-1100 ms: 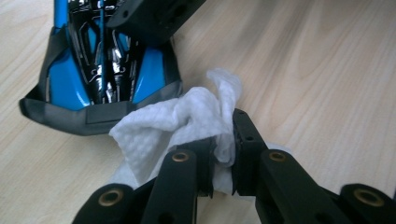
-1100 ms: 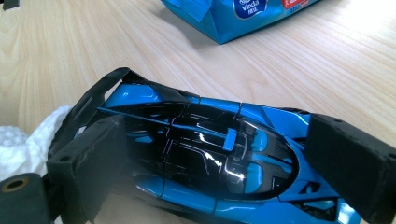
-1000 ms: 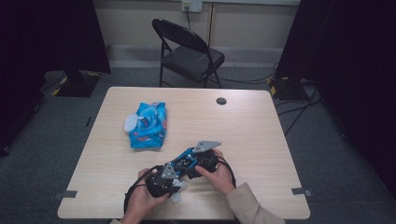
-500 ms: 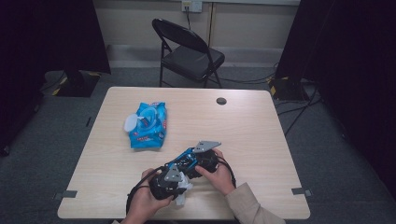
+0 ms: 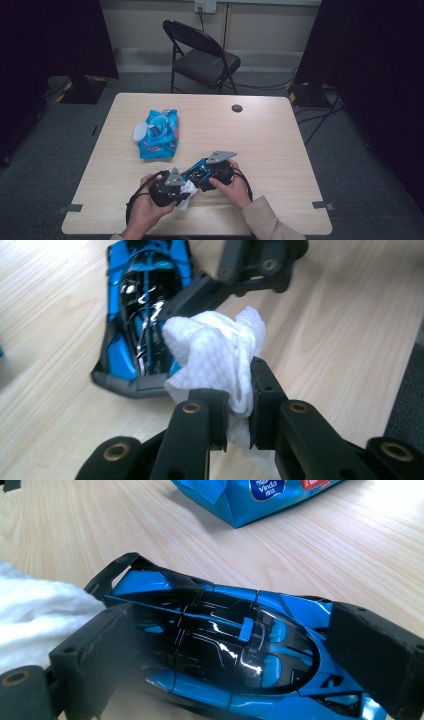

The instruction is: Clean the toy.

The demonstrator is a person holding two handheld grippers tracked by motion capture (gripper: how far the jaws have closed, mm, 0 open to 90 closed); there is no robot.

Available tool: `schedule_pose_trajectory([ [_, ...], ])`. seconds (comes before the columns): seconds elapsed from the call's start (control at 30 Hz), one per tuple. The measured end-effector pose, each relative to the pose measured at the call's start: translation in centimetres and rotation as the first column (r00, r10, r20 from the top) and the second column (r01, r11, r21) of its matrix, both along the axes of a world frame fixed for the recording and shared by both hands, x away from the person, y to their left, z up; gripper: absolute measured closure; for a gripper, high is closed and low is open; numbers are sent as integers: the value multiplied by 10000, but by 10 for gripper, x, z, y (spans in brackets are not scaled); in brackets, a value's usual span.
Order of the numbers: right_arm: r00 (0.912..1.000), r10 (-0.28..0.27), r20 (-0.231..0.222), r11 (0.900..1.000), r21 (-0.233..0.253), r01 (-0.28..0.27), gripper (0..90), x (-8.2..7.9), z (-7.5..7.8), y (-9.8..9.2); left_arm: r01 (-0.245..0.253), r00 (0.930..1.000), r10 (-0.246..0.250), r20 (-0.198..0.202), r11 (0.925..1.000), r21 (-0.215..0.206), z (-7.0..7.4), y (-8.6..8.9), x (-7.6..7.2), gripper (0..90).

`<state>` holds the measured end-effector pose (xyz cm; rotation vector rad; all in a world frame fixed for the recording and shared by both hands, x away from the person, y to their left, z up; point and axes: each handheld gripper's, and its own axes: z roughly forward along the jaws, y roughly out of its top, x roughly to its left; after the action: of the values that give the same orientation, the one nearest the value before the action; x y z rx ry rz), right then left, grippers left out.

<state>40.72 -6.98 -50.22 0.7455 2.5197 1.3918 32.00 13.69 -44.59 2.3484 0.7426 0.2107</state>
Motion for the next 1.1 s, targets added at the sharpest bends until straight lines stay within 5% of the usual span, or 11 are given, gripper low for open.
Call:
schedule_pose_trajectory([
  [0.4, 10000, -14, 14, 10000, 8, 14, 59, 0, 0, 0, -776, 9970, 776, -20, 9969, -112, 0, 23, 11, 800],
  [0.57, 10000, -16, 8, 10000, 5, 16, 59, 0, 0, 0, -1298, 9913, 1296, 228, 9915, 58, 2, 36, 15, 814],
  [0.77, 10000, -10, 16, 10000, 3, 10, 59, 0, 0, 0, -1871, 9823, 1871, -20, 9823, 68, -11, 48, 21, 817],
  [1.1, 10000, -15, 14, 10000, 24, 15, 59, 0, 0, 0, -2297, 9733, 2282, 269, 9679, 1016, -33, 39, 28, 791],
])
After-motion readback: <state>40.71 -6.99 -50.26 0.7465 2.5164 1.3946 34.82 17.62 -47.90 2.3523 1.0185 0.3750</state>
